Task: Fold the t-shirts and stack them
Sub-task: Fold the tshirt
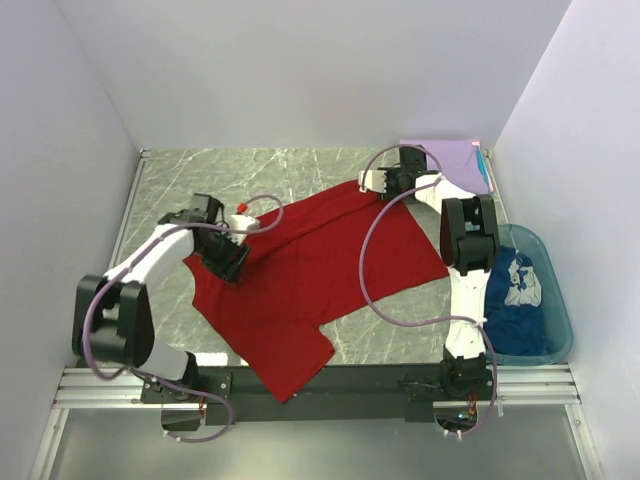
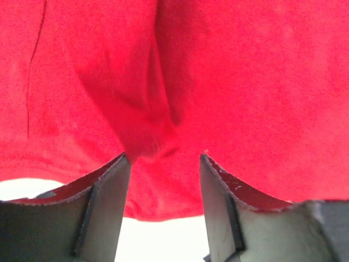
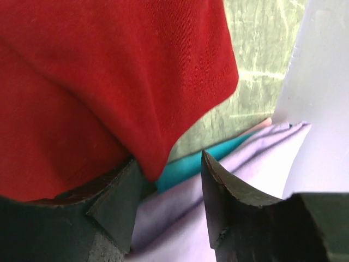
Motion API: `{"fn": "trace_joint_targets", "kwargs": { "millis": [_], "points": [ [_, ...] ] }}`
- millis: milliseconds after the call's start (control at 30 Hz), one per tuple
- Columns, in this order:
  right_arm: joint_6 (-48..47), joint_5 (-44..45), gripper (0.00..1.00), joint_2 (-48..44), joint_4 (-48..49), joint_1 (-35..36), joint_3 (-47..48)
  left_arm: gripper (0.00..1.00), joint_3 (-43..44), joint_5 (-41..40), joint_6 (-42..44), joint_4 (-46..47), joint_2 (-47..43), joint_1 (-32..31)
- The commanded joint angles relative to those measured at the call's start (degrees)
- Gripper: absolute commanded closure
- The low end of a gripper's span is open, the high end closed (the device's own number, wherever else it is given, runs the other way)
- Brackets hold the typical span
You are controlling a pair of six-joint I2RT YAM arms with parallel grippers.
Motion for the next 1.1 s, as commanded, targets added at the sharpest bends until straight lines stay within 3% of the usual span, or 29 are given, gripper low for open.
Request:
{"fn": "trace_joint_targets", "kwargs": {
  "millis": [0, 133, 400, 733, 933, 1067],
  "points": [
    [2.49, -1.29, 0.46, -8.65, -3.59, -0.61, 1.28, 0.41, 3.23, 6.71, 0.26, -3.61, -6.13, 3.50],
    [5.91, -1.92, 0.46, -10.60, -10.77, -0.17, 2.77, 0.45, 5.77, 7.60, -5.19, -1.51, -2.28, 10.36],
    [12.07, 2.47, 0.66, -8.32, -26.43, 1.24, 7.52, 0.65, 8.33, -0.75, -14.86, 6.06, 9.24, 12.30],
    [20.68, 5.82, 0.72, -8.14, -44.45, 1.59, 7.09, 0.75, 15.44, -10.59, -16.19, 8.34, 24.79, 15.29],
    [27.27, 3.98, 0.66, -8.40, -48.14, 2.20, 8.39, 0.78, 33.17, -15.35, -13.99, 5.63, 39.73, 17.13],
    [32.01, 3.01, 0.62, -6.74, -49.21, 2.29, 13.57, 0.74, 54.06, -15.61, -14.78, -0.52, 50.18, 18.63]
  ]
}}
